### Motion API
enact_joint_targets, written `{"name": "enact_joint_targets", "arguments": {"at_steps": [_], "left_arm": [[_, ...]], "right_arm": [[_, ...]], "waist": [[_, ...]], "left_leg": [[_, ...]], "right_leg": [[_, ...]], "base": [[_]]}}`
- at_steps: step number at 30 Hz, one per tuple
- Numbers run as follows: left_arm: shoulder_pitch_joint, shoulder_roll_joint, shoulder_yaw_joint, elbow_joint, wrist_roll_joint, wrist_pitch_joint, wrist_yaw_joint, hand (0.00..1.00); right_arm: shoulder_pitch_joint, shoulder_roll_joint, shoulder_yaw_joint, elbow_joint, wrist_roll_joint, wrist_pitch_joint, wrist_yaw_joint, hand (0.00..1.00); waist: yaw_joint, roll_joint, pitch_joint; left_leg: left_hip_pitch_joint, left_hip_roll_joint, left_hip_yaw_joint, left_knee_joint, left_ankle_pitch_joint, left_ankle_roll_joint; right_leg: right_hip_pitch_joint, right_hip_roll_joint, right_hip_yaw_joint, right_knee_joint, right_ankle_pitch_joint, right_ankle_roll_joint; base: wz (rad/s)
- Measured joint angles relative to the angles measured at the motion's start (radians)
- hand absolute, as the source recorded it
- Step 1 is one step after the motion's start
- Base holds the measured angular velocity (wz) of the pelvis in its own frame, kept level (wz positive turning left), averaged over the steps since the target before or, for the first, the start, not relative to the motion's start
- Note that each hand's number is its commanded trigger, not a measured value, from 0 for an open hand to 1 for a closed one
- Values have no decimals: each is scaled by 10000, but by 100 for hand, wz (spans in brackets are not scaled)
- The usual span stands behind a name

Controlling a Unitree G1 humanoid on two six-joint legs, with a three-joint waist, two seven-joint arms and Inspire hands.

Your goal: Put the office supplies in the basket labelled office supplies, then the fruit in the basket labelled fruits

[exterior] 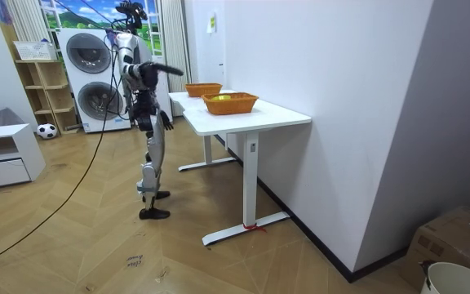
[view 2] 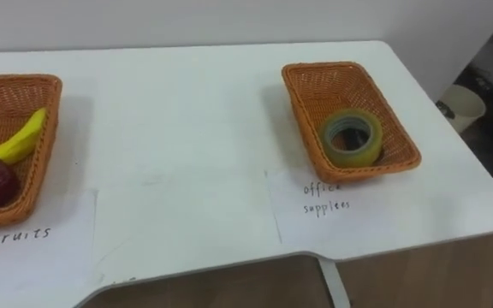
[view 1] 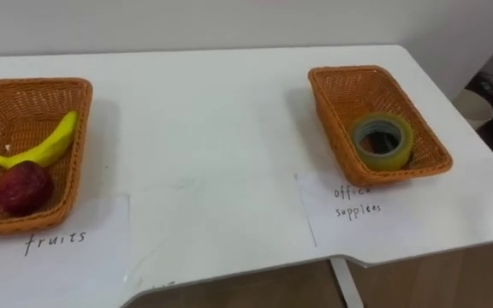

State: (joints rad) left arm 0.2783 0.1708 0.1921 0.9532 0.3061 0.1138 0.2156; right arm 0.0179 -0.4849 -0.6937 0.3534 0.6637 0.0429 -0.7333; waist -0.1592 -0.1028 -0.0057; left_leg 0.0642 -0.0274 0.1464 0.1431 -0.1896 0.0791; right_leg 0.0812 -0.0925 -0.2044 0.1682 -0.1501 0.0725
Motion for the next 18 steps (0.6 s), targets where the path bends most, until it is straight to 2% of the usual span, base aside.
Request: {"name": "enact_joint_targets", "arguments": {"at_steps": [3,5,9,12,14,16,18], "left_arm": [[-5,0,27,-34,0,68,-5,0],[23,-9,53,-136,4,87,-13,0],[29,-21,32,-133,-16,94,-12,0],[-35,-34,9,-139,-192,93,-14,0],[-21,-41,0,-134,-194,88,-14,0],[-45,-43,-12,-136,-213,72,-20,0],[-87,-45,-90,-136,-334,55,-49,0]], "right_arm": [[341,142,-192,323,133,-25,-371,0],[590,440,-557,791,157,-94,-596,0],[1258,806,-687,1952,279,-319,-722,0],[1611,1359,-708,3009,685,-319,-616,0],[1804,1968,-693,3486,1076,-351,-497,0],[1976,2482,-630,3632,1260,-372,-451,0],[2059,2675,-261,3964,1617,-413,-351,0]], "waist": [[-152,84,-22],[-305,107,-45],[-335,147,-69],[-388,145,-64],[-320,187,-55],[-314,257,-42],[-306,364,-25]], "left_leg": [[-17,6,47,0,-20,-4],[-79,15,42,-56,-24,-12],[-85,27,60,-85,-25,-18],[-71,27,57,-93,-24,-19],[-54,24,84,-92,-31,-24],[-27,18,87,-90,-34,-25],[-17,0,87,-91,-35,-20]], "right_leg": [[-28,18,77,-11,0,0],[-114,31,93,8,2,-3],[-136,43,100,10,4,-8],[-129,48,170,3,4,-8],[-137,85,516,7,4,-9],[-112,89,569,12,4,-9],[-109,69,523,20,4,-9]], "base": [[-7],[0],[-1],[-1],[-6],[-2],[0]]}}
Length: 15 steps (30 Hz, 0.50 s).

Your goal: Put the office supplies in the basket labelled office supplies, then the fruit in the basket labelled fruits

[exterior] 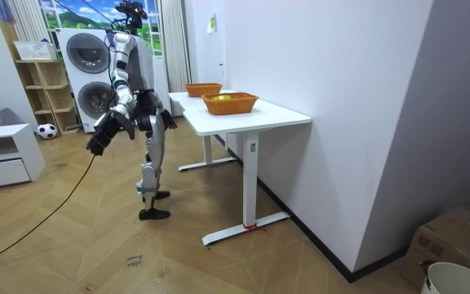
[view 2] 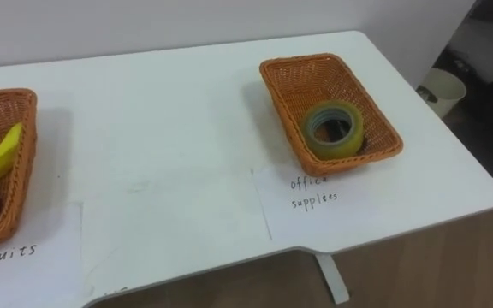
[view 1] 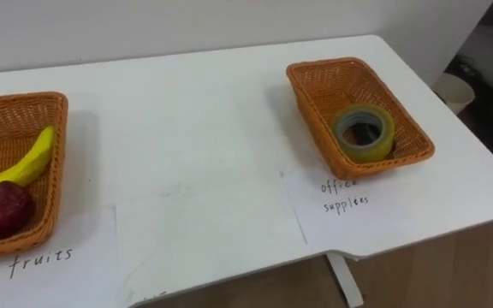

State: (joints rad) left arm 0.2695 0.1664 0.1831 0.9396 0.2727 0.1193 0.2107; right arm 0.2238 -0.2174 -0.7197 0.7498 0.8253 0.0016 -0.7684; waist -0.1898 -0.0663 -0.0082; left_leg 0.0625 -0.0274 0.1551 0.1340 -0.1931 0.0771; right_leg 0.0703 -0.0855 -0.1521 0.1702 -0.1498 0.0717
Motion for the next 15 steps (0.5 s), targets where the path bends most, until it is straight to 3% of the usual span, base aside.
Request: {"name": "enact_joint_targets", "arguments": {"at_steps": [5,8,11,15], "left_arm": [[6,-214,-100,8,-73,-177,-50,0],[-6,-427,-201,19,-72,-251,-51,0],[-31,-460,-504,115,-82,-465,-51,0],[-14,-461,-663,279,-71,-558,-51,0]], "right_arm": [[-27,598,1196,687,233,-137,758,0],[-77,714,2075,1137,343,-247,1186,0],[-155,887,2899,1446,374,-255,1546,0],[-440,952,3833,1794,284,-253,2064,0]], "waist": [[90,252,26],[379,366,30],[636,408,37],[724,446,52]], "left_leg": [[35,-9,-5,14,-3,6],[38,-6,58,6,-4,5],[23,-9,31,8,-4,3],[62,-17,-82,11,-4,4]], "right_leg": [[30,-10,21,-2,-5,-6],[5,-1,108,-10,-9,-12],[14,-1,85,-15,-11,-15],[118,-9,-21,-49,-12,-13]], "base": [[0],[-5],[0],[10]]}}
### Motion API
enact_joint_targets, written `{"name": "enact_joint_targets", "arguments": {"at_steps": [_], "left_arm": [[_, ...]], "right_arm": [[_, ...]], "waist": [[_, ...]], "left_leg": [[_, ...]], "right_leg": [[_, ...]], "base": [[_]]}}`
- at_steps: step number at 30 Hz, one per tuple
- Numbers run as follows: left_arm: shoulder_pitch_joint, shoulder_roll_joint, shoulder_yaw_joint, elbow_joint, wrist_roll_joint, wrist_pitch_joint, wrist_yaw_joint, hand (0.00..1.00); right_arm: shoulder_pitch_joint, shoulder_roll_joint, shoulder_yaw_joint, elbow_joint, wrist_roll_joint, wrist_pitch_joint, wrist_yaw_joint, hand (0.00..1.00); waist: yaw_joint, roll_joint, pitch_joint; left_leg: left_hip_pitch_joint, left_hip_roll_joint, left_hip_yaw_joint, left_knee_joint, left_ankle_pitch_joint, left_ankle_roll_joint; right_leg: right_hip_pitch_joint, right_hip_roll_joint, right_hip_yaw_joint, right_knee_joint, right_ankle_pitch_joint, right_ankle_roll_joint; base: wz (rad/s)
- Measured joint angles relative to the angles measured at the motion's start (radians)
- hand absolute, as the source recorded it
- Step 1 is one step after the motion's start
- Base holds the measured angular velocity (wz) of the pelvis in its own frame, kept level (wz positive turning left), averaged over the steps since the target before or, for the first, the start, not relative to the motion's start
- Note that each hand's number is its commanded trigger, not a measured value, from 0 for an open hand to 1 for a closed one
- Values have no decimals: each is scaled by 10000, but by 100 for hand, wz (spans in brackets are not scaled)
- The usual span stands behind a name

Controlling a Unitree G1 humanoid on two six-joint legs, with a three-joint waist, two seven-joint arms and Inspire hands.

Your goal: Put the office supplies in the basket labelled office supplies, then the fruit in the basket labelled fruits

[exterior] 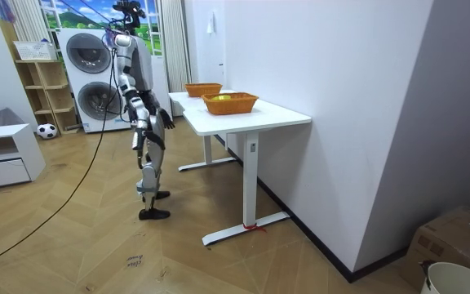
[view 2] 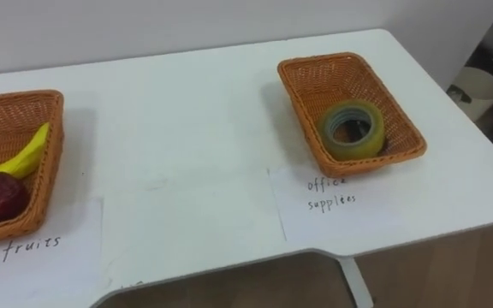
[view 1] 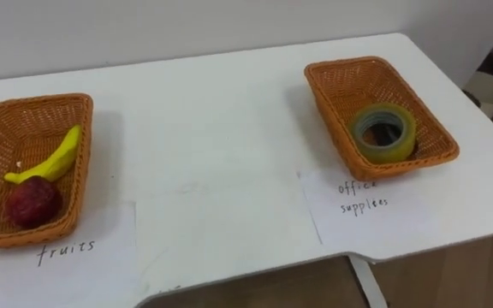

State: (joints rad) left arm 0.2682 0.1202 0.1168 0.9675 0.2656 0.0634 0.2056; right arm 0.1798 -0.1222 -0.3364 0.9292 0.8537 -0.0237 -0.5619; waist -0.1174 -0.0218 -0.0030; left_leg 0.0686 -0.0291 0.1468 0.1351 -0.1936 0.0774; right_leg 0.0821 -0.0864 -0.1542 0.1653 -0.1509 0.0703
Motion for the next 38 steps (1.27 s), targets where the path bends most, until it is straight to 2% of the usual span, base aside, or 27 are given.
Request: {"name": "enact_joint_targets", "arguments": {"at_steps": [2,7,10,15,17,20,23,28,38], "left_arm": [[4,-17,-16,3,-1,-61,0,0],[163,-140,-16,197,14,-188,26,0],[301,-256,-18,266,26,-187,97,0],[272,-338,-82,443,26,-213,111,0],[243,-308,-406,461,49,-254,206,0],[128,-297,-612,461,102,-284,209,0],[55,-299,-647,461,101,-292,209,0],[-8,-279,-629,529,102,-297,206,0],[-149,-283,-637,527,80,-494,209,0]], "right_arm": [[-16,12,343,95,-291,-2,404,0],[-51,59,839,406,-1006,-5,1116,0],[-135,147,1259,687,-1631,7,1576,0],[21,179,2425,939,-3904,6,2318,0],[-1,182,2803,971,-5582,-3,2597,0],[-42,163,3375,916,-7141,-29,2819,0],[-69,174,3837,876,-8030,-98,3002,0],[-98,168,4079,928,-8237,-126,3302,0],[-159,179,4329,1201,-7990,-223,4128,0]], "waist": [[174,35,37],[427,40,42],[440,65,44],[610,76,48],[752,82,50],[971,69,54],[1052,48,52],[1284,7,61],[1315,-94,86]], "left_leg": [[48,-4,-80,-9,-5,-4],[130,-13,-169,11,-24,-6],[130,-2,-200,13,-30,-16],[133,-11,-304,17,-33,-22],[127,-10,-308,17,-37,-29],[127,-7,-329,37,-40,-36],[125,-12,-459,62,-43,-41],[112,-7,-482,46,-48,-48],[66,-8,-485,34,-50,-48]], "right_leg": [[84,5,-18,-18,-1,1],[262,0,-198,-150,0,2],[281,2,-400,-164,-1,2],[369,7,-391,-262,0,2],[372,7,-416,-286,-1,2],[378,12,-445,-309,-1,1],[391,10,-567,-309,-1,1],[388,13,-696,-312,-1,1],[400,17,-722,-311,-1,1]], "base": [[10],[8],[2],[5],[0],[1],[13],[1],[0]]}}
